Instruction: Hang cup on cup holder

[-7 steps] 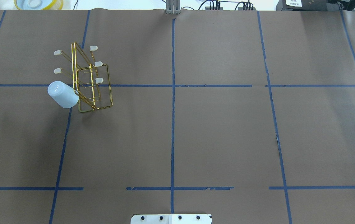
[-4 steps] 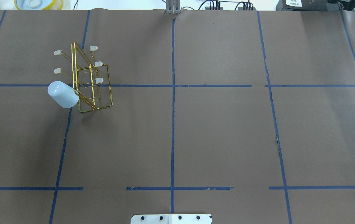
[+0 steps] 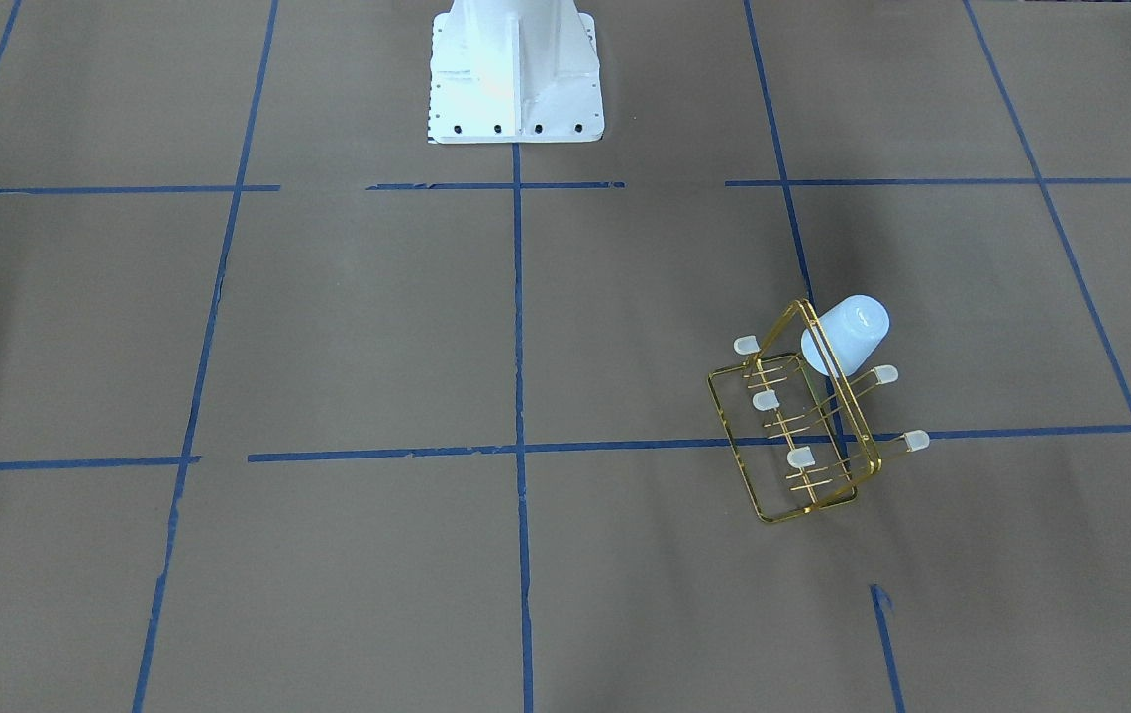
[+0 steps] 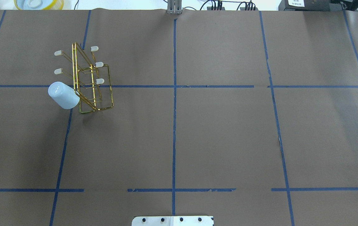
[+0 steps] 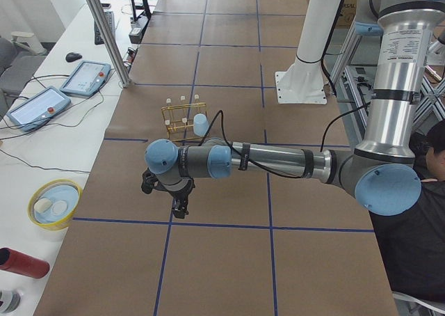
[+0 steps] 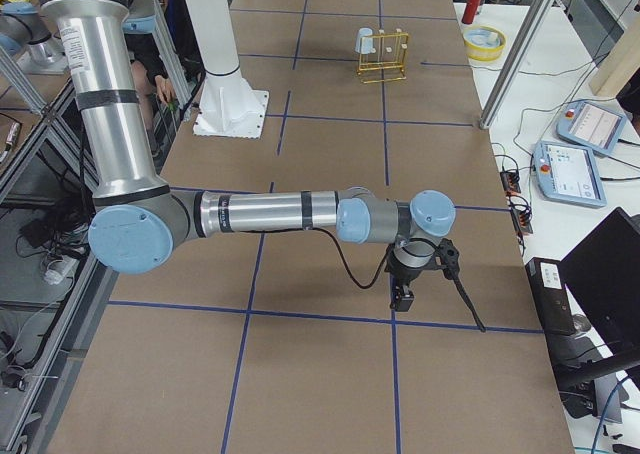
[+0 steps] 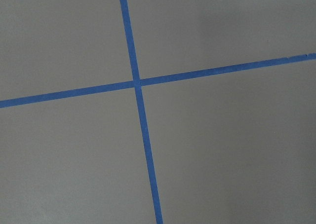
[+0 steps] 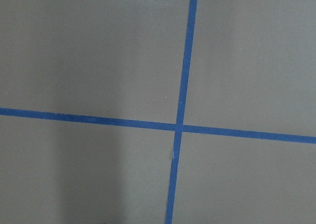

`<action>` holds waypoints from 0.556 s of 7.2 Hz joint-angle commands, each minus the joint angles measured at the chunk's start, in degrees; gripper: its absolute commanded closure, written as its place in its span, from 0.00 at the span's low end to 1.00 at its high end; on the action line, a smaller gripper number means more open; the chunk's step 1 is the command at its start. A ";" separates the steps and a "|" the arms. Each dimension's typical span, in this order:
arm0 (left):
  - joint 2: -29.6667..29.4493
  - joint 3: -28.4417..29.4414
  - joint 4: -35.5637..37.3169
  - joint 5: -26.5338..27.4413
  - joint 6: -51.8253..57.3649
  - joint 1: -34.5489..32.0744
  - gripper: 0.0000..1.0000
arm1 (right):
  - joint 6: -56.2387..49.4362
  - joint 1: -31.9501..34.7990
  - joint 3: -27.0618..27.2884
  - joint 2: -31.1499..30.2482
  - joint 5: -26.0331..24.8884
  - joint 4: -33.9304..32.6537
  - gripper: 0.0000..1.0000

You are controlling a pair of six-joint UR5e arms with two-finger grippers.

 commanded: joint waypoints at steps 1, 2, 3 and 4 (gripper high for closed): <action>-0.01 -0.85 -0.26 0.30 -0.50 -1.42 0.00 | -0.03 0.00 0.00 0.00 0.00 0.00 0.00; 0.08 -0.77 -0.26 1.60 -0.50 -2.74 0.00 | -0.03 0.00 0.00 0.00 0.00 0.00 0.00; 0.17 -0.77 -0.26 3.10 -0.24 -2.75 0.00 | -0.03 0.00 0.00 0.00 0.00 0.00 0.00; 0.78 -1.20 -0.70 3.11 0.03 -2.75 0.00 | -0.03 -0.08 0.00 0.00 0.00 0.00 0.00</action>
